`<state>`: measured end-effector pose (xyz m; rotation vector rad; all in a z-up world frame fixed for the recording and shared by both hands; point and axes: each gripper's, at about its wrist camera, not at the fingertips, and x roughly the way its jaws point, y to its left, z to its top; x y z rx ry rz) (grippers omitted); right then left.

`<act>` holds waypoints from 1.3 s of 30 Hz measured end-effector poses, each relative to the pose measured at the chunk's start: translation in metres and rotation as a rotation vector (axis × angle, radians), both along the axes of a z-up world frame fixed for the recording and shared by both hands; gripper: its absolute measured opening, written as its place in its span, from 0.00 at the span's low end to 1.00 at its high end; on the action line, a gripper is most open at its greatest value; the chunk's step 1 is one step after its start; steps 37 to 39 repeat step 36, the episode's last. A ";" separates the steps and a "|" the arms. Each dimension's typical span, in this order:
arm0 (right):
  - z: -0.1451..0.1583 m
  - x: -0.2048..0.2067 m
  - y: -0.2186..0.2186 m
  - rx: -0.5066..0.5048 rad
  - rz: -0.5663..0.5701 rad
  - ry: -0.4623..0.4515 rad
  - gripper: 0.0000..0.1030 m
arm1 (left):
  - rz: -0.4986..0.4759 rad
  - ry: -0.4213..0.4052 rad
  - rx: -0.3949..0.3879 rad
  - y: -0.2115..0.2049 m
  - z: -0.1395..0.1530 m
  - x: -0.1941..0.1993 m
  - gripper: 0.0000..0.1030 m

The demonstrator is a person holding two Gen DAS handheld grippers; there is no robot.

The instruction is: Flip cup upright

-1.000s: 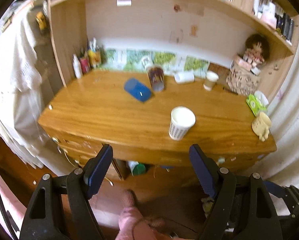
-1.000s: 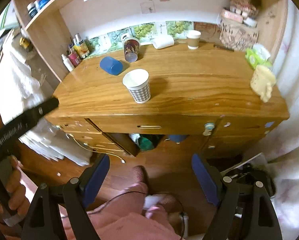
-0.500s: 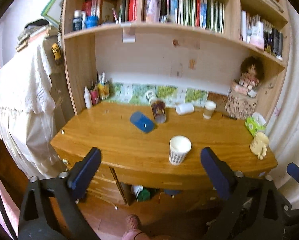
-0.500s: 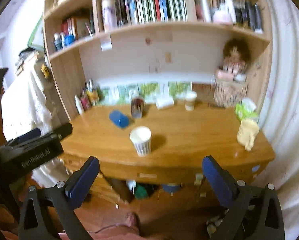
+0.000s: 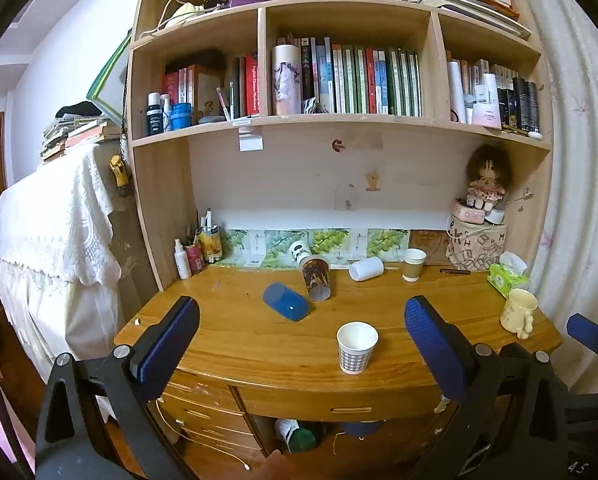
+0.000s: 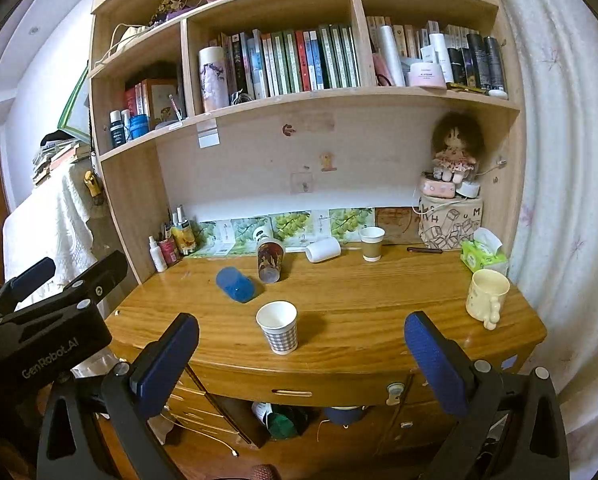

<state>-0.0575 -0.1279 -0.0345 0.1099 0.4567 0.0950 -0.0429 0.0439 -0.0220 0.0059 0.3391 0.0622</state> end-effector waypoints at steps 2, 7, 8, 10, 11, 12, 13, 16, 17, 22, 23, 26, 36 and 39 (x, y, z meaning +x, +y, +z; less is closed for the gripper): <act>-0.001 -0.001 0.000 0.003 0.002 0.004 1.00 | -0.001 0.007 -0.002 0.000 -0.001 0.001 1.00; -0.002 -0.001 0.000 0.004 -0.003 0.015 1.00 | -0.008 0.015 0.000 0.000 -0.001 0.002 1.00; -0.002 -0.001 0.001 0.004 -0.004 0.016 1.00 | -0.007 0.016 0.001 0.000 -0.002 0.002 1.00; -0.002 0.000 0.002 0.004 -0.005 0.020 1.00 | -0.009 0.017 0.000 0.000 -0.002 0.002 1.00; -0.002 0.001 0.002 0.004 -0.005 0.021 1.00 | -0.010 0.018 0.000 0.001 -0.002 0.003 1.00; -0.002 0.001 0.003 0.004 -0.005 0.022 1.00 | -0.010 0.018 0.000 0.001 -0.002 0.003 1.00; -0.002 0.001 0.003 0.004 -0.005 0.022 1.00 | -0.011 0.019 -0.001 0.002 -0.002 0.004 1.00; -0.003 0.002 0.005 0.004 -0.002 0.027 1.00 | -0.011 0.023 -0.001 0.003 -0.003 0.004 1.00; -0.003 0.002 0.005 0.005 0.000 0.029 1.00 | -0.010 0.022 0.000 0.003 -0.003 0.004 1.00; -0.004 0.004 0.009 0.006 0.006 0.036 1.00 | -0.008 0.025 0.000 0.005 -0.005 0.006 1.00; -0.004 0.004 0.009 0.006 0.009 0.038 1.00 | -0.005 0.026 -0.001 0.007 -0.005 0.006 1.00; -0.004 0.005 0.012 0.006 0.017 0.041 1.00 | -0.001 0.025 -0.003 0.010 -0.005 0.006 1.00; -0.006 0.009 0.021 -0.016 0.048 0.059 1.00 | -0.013 0.020 -0.002 0.009 -0.004 0.005 1.00; -0.006 0.009 0.021 -0.016 0.048 0.059 1.00 | -0.013 0.020 -0.002 0.009 -0.004 0.005 1.00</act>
